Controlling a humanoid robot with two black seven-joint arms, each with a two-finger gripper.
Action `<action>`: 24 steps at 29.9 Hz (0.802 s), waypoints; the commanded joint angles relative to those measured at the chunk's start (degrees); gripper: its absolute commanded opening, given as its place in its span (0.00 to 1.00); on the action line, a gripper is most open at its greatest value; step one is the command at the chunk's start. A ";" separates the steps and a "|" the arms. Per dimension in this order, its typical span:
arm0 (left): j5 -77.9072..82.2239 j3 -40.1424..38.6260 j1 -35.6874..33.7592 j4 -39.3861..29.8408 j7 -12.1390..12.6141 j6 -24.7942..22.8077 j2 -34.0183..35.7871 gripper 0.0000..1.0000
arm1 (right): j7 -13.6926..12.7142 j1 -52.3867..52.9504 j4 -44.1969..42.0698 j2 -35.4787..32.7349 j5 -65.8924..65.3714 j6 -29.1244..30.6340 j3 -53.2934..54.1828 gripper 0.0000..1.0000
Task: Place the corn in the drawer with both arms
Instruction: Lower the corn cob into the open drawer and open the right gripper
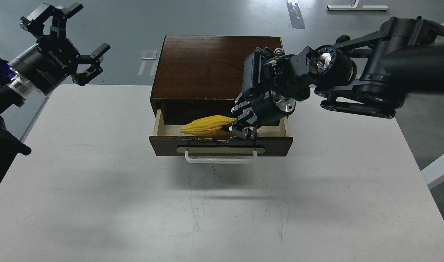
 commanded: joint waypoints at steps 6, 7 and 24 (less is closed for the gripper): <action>0.00 0.01 0.00 0.00 0.00 0.00 0.00 0.99 | 0.00 -0.02 0.08 -0.07 0.19 -0.05 0.01 0.63; 0.00 0.01 0.00 0.00 0.00 0.00 -0.08 0.99 | 0.00 -0.02 0.09 -0.07 0.19 -0.05 0.01 0.64; 0.00 -0.17 0.00 0.00 -0.18 0.00 -0.17 0.99 | 0.00 4.11 0.26 -7.10 16.69 -1.72 7.03 0.89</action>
